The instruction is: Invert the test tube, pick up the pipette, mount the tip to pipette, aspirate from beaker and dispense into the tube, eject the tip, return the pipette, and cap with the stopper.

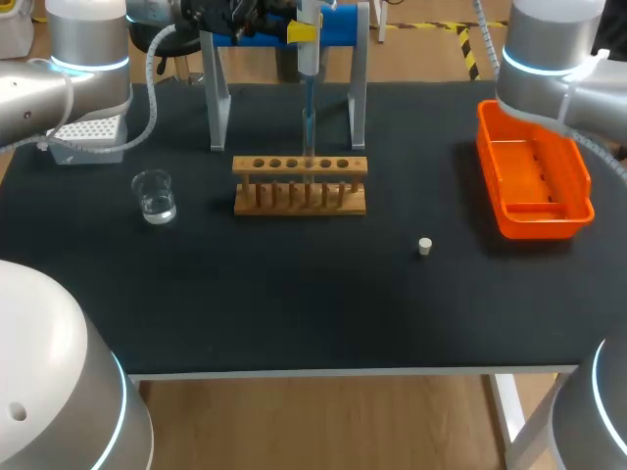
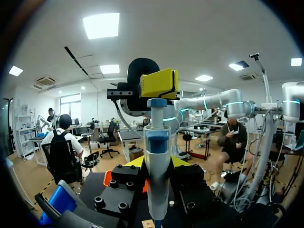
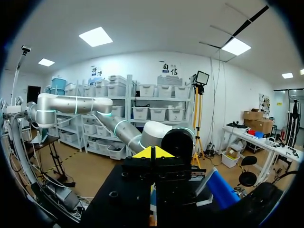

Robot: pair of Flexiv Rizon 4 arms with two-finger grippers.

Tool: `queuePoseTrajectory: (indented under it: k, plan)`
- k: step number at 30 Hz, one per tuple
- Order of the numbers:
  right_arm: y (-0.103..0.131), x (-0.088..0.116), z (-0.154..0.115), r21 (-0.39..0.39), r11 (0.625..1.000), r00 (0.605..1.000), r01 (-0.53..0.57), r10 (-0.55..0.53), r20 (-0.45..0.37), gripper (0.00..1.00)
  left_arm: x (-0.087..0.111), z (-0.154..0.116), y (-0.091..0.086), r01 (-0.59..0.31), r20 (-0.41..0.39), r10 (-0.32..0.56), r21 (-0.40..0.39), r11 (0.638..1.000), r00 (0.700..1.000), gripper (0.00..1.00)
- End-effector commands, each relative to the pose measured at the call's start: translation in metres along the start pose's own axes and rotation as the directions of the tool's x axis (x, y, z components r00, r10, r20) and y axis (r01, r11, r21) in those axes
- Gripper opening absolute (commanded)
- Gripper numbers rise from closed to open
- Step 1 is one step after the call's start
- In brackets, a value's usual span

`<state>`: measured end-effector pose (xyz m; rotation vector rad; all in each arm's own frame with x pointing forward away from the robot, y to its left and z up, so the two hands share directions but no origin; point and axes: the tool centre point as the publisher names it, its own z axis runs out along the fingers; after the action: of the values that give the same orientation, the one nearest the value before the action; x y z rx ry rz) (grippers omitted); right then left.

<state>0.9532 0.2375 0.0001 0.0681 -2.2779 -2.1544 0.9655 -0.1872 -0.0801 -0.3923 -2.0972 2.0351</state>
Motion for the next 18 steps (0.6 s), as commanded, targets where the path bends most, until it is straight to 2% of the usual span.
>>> queuePoseTrajectory:
  k: [1, 18]
  plan:
    - [-0.0003, -0.0039, 0.0018, 0.003, 1.000, 1.000, -0.002, 0.002, -0.003, 0.00, 0.0005, 0.0007, -0.0004, -0.001, 0.003, 0.001, 0.000, 1.000, 1.000, 0.00]
    - [-0.0063, -0.0063, 0.0055, 0.004, 1.000, 1.000, -0.024, 0.024, -0.010, 0.00, 0.0005, 0.0007, -0.0004, -0.001, 0.003, 0.001, 0.000, 1.000, 1.000, 0.00]
